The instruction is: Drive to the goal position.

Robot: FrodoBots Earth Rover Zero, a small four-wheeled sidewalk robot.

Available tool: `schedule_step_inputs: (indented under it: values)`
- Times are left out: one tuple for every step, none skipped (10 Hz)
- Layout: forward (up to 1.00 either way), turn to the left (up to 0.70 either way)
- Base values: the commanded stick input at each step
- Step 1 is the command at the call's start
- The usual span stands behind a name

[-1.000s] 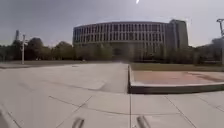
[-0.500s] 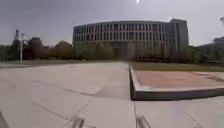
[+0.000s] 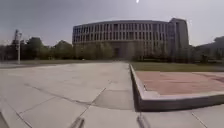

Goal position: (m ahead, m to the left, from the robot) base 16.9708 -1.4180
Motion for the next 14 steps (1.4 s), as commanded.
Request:
schedule_step_inputs:
  values:
    - [0.70,0.00]
    - [0.70,0.00]
    - [0.70,0.00]
    - [0.70,0.00]
    - [0.70,0.00]
    - [0.70,0.00]
    - [0.70,0.00]
    - [0.70,0.00]
    - [0.70,0.00]
    - [0.70,0.00]
    - [0.70,0.00]
    - [0.70,0.00]
    - [0.70,0.00]
    - [0.70,0.00]
